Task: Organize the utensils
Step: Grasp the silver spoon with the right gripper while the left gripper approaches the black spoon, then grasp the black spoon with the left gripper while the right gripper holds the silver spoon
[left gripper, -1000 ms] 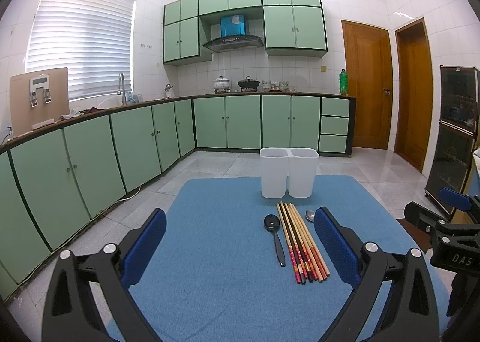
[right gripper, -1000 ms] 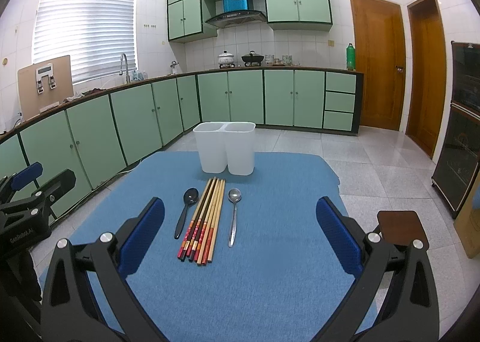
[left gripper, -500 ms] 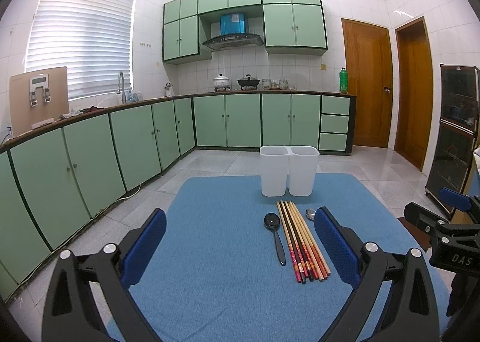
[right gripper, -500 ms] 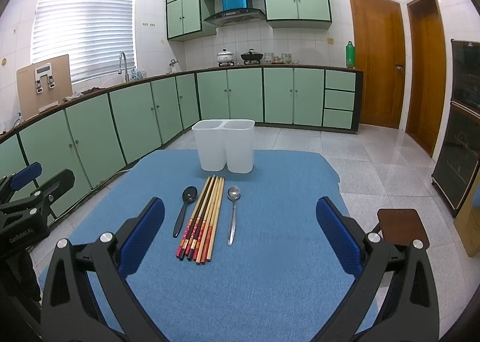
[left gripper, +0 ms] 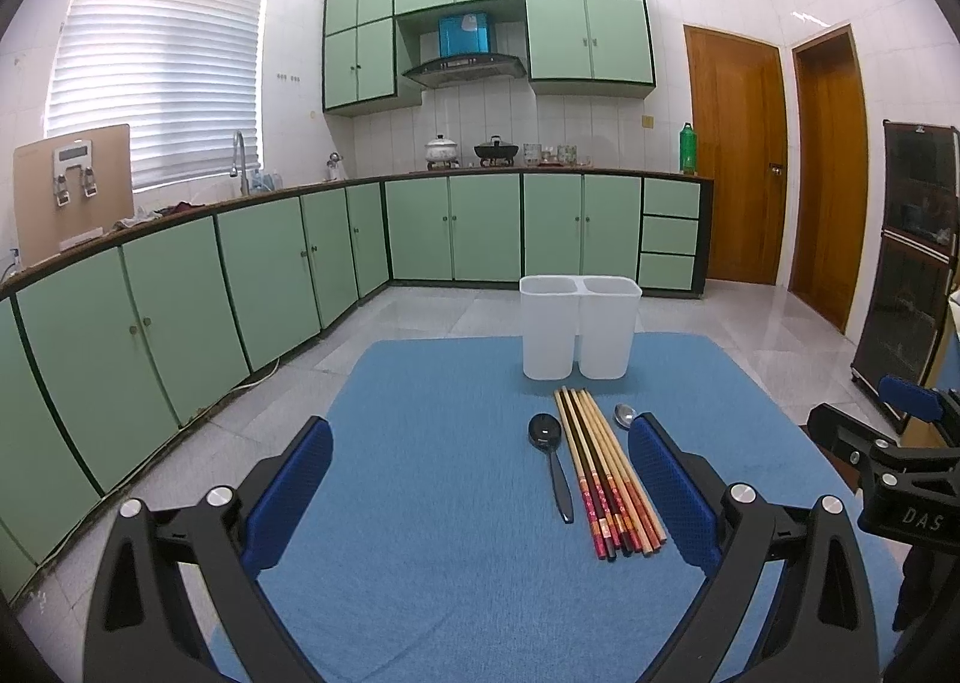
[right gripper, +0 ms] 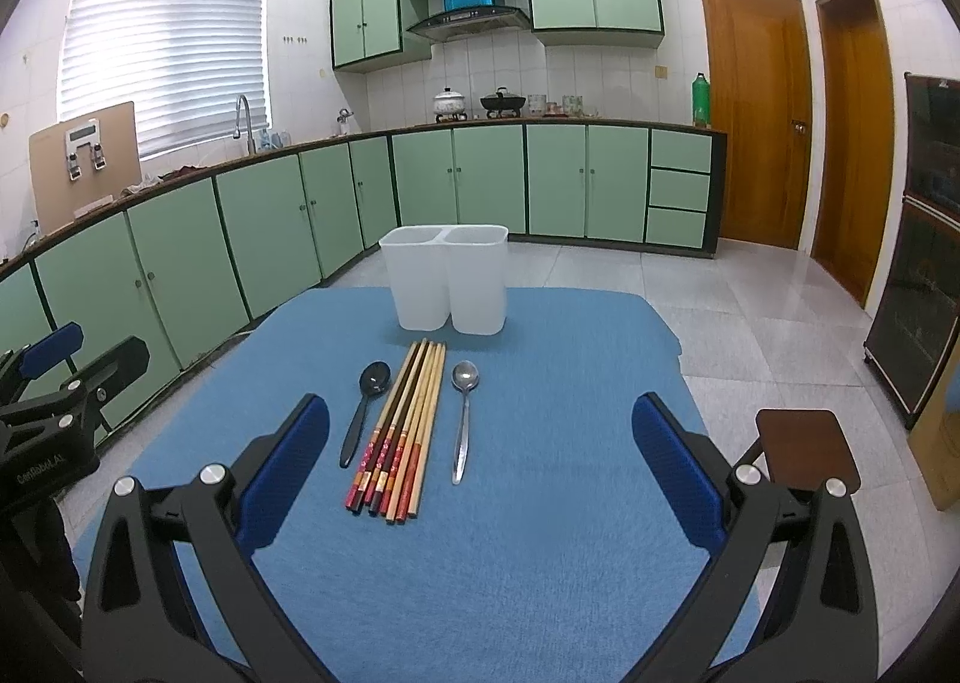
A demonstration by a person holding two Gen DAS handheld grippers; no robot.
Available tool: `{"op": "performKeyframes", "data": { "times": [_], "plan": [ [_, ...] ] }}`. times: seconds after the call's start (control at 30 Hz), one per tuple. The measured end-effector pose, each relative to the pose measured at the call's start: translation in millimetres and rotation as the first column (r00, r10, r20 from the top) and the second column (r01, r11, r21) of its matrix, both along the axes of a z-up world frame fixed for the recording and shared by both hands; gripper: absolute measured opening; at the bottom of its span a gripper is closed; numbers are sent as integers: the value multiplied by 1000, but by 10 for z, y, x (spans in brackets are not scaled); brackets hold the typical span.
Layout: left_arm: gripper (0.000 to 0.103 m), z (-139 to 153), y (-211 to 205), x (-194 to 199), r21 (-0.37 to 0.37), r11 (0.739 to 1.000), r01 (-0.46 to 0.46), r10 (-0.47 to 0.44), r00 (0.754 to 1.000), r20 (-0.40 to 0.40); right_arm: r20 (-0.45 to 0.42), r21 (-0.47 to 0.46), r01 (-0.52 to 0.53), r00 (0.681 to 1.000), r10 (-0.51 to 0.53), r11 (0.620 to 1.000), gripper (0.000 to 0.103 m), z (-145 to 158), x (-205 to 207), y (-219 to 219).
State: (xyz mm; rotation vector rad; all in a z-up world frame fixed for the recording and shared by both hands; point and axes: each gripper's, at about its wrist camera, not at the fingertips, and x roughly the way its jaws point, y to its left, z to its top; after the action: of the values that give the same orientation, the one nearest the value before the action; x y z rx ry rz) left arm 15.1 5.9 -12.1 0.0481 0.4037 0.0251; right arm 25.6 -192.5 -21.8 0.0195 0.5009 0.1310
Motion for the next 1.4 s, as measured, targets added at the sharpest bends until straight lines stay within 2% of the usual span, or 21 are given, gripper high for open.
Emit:
{"op": "performKeyframes", "data": {
  "times": [0.2,0.37,0.6,0.8,0.93,1.1,1.2,1.3,1.37,1.4],
  "plan": [
    [97,-116,36,361,14,1000,-18,18,998,-60,-43,-38,6,999,-8,999,98,-69,290,-30],
    [97,-270,88,793,24,999,-25,28,991,-127,-112,-61,4,994,-10,998,98,-177,761,-61],
    [96,-603,132,1468,29,1000,-11,19,965,-262,-223,-31,-49,974,41,998,97,-427,1437,7],
    [91,-937,168,1922,11,1000,-17,20,931,-365,-345,-17,-113,933,101,993,82,-802,1900,170],
    [87,-1062,210,2031,9,1000,-23,25,916,-399,-412,4,-138,902,128,990,73,-1029,2088,224],
    [81,-1175,263,2105,2,1000,-30,28,903,-428,-454,18,-143,881,136,990,62,-1183,2251,271],
    [81,-1210,230,2149,-2,1000,-19,16,898,-440,-468,13,-146,874,135,989,56,-1218,2323,299],
    [81,-1191,187,2170,-9,1000,2,-6,896,-443,-460,-25,-160,878,131,987,42,-1206,2348,344],
    [81,-1192,126,2204,-20,1000,22,-29,895,-445,-453,-32,-164,882,132,986,28,-1209,2365,347],
    [81,-1195,103,2225,-29,999,32,-41,893,-449,-450,-37,-166,883,132,985,28,-1212,2360,347]
  ]
}}
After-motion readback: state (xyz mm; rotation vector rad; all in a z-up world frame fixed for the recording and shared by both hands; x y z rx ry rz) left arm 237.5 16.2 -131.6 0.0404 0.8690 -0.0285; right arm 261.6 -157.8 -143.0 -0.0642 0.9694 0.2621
